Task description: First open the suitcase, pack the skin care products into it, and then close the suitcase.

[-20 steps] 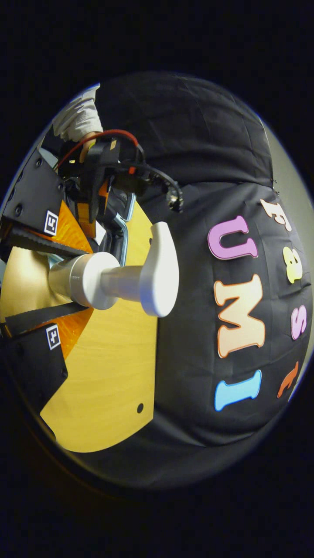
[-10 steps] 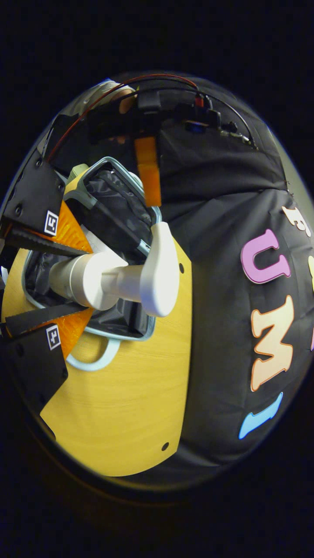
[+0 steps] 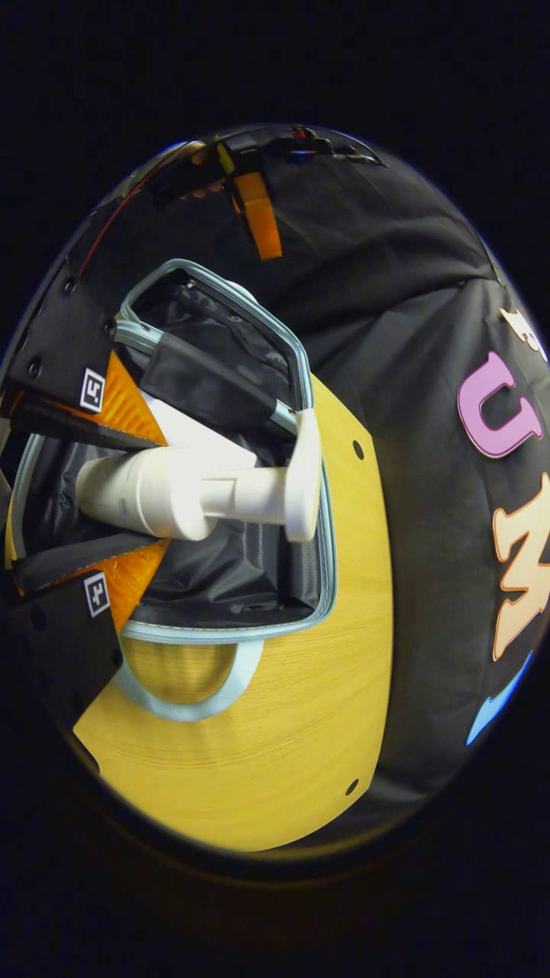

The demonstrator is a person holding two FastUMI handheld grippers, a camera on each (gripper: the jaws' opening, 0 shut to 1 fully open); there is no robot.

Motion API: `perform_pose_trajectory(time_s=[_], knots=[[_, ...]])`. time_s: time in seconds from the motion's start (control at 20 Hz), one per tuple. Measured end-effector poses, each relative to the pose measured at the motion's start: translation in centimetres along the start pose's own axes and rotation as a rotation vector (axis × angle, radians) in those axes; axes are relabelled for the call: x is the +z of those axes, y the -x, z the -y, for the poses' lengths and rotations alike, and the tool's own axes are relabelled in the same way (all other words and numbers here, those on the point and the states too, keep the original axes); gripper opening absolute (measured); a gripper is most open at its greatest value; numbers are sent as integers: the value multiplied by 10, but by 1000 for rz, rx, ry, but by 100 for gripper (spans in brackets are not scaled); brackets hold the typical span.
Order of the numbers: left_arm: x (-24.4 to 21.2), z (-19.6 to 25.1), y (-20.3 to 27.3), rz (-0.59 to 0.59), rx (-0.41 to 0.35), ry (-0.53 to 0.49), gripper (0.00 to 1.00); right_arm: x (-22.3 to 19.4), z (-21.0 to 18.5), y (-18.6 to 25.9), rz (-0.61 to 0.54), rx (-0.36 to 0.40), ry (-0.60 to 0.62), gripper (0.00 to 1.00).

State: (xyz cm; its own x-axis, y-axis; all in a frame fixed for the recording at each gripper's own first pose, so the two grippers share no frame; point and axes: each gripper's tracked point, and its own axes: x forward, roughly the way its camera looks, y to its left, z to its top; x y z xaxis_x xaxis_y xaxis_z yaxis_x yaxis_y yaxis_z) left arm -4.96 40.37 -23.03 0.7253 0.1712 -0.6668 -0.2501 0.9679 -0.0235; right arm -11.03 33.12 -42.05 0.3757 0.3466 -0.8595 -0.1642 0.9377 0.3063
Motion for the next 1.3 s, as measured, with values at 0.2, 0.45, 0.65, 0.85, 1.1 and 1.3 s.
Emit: perform_pose_trajectory(time_s=[0.2,0.45,0.65,0.85,1.1,1.3], knots=[[-1,-26,-8,-6,34,12,98,3,16,-14,4,-88,-34,58],[-19,-62,-28,-58,83,60,98,5,13,-20,-3,-99,-79,60],[-35,-97,-49,-109,142,114,98,28,3,-6,68,-72,-67,90],[-49,-122,-82,-170,166,120,98,63,-2,19,165,-60,-35,97],[-78,-134,-124,-303,139,117,98,95,-3,46,253,-85,-13,98],[-93,-133,-145,-372,70,148,84,104,7,61,287,-127,12,98]])
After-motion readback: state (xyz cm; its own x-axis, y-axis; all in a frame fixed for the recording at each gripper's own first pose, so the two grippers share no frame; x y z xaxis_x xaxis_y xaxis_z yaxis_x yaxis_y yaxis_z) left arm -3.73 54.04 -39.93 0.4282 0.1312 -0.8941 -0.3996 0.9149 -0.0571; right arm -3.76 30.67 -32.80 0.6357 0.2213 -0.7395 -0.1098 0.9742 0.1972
